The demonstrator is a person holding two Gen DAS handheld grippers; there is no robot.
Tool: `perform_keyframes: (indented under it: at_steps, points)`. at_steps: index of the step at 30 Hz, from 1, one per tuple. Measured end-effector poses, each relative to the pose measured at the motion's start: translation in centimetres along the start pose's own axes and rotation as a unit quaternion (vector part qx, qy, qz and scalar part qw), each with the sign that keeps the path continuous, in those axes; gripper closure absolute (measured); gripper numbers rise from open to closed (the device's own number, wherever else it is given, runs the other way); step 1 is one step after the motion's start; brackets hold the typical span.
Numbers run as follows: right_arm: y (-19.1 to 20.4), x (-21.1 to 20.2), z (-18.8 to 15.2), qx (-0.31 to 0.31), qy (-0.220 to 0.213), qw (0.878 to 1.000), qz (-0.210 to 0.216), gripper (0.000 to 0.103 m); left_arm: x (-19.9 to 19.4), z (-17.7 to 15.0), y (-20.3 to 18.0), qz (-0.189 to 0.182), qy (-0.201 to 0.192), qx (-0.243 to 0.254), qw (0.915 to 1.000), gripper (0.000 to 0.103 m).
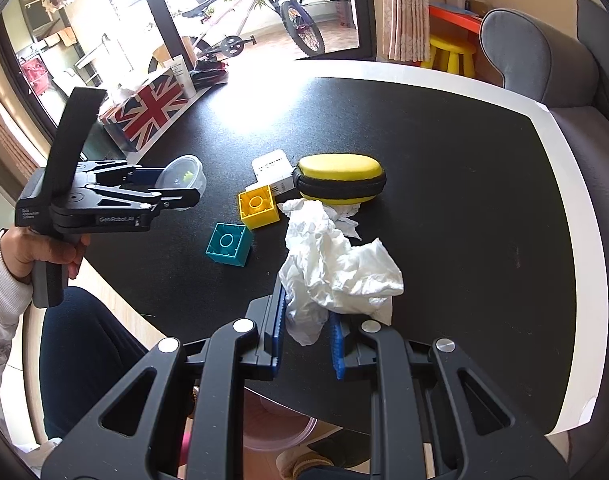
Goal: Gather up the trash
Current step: 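Grasp the clear round container with the left gripper while the right holds the tissues, then drop the tissues into the bin with the right gripper while the left carries the container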
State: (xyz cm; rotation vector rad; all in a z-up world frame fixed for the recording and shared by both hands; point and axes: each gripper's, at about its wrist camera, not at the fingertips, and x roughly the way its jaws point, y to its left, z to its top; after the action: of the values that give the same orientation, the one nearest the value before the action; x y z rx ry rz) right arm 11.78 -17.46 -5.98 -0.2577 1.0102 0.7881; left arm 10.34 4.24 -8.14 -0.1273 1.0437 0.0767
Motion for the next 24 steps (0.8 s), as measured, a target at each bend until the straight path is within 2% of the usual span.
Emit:
perform_keyframes:
  at_steps: [15, 24]
  points:
    - [2.7, -3.7, -1.6, -0.028, -0.026, 0.999, 0.002, 0.085, -9.4, -4.0, -3.5, -0.029, -0.083, 0.039, 0.9954, 0.044]
    - [6.0, -6.0, -4.2, -0.060, -0.034, 0.997, 0.021, 0.085, -11.9, -6.6, -4.8, -0.044, -0.103, 0.046, 0.9926, 0.044]
